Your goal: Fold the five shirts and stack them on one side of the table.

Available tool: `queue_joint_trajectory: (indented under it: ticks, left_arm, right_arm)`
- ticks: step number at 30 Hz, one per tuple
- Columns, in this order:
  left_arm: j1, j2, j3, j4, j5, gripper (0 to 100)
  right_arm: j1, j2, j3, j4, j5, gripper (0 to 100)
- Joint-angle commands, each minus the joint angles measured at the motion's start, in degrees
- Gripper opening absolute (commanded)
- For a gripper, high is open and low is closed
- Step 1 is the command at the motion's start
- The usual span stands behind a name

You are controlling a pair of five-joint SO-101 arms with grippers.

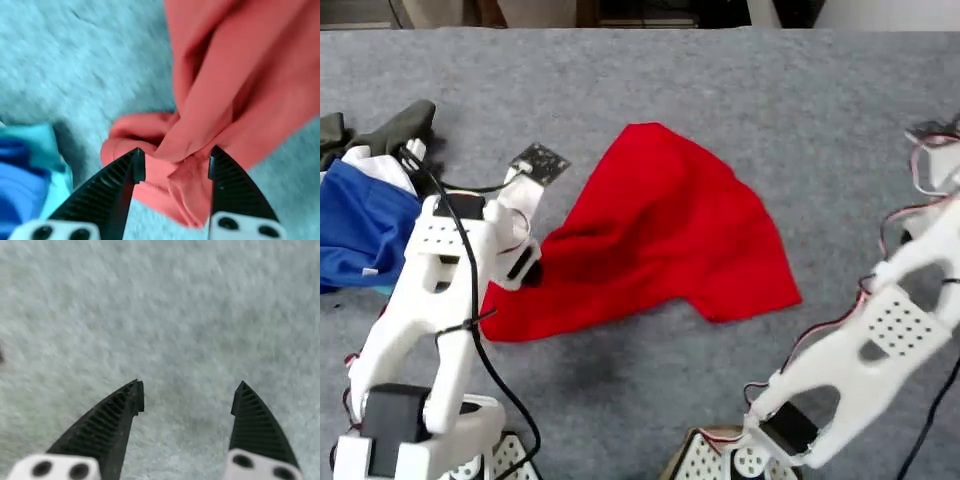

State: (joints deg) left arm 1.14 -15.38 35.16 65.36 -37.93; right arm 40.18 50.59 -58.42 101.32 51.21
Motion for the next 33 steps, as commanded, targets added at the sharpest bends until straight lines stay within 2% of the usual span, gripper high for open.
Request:
queue_joint_trajectory:
  ticks: [1, 7, 13, 14, 24, 27, 30, 33]
  left_arm:
    - [0.5, 1.7, -0.2, -3.0, 0.8, 21]
    - [0.4, 6.7, -1.4, -2.9, 0.7, 20]
    - [0.6, 8.2, -6.1, -2.4, 0.9, 1]
    - [0.6, 8.2, -6.5, -2.2, 0.9, 2]
    - [0.4, 8.1, -20.7, 21.0, 0.9, 2]
    - [0.8, 8.1, -24.9, 27.7, 0.9, 3]
    - [0.4, 8.1, -28.0, 33.1, 0.9, 10]
    - [0.3, 8.1, -29.0, 35.3, 0.9, 16]
  right_arm:
    - [-3.2, -4.7, 0.2, 0.8, -2.1, 29.2]
    - [-6.0, -4.5, 0.5, 0.7, -3.9, 29.2]
    - [-6.2, -4.5, 0.6, 0.7, -3.9, 29.2]
    - [-6.3, -4.5, 0.6, 0.7, -3.9, 29.2]
    - [-8.0, -4.4, 0.7, 0.8, -6.1, 29.2]
    - [-10.8, -3.6, 2.2, -1.1, -10.1, 29.2]
    - [-14.2, -1.1, 4.0, -5.9, -17.3, 29.2]
    - [-16.1, 2.2, 4.4, -11.7, -25.6, 29.2]
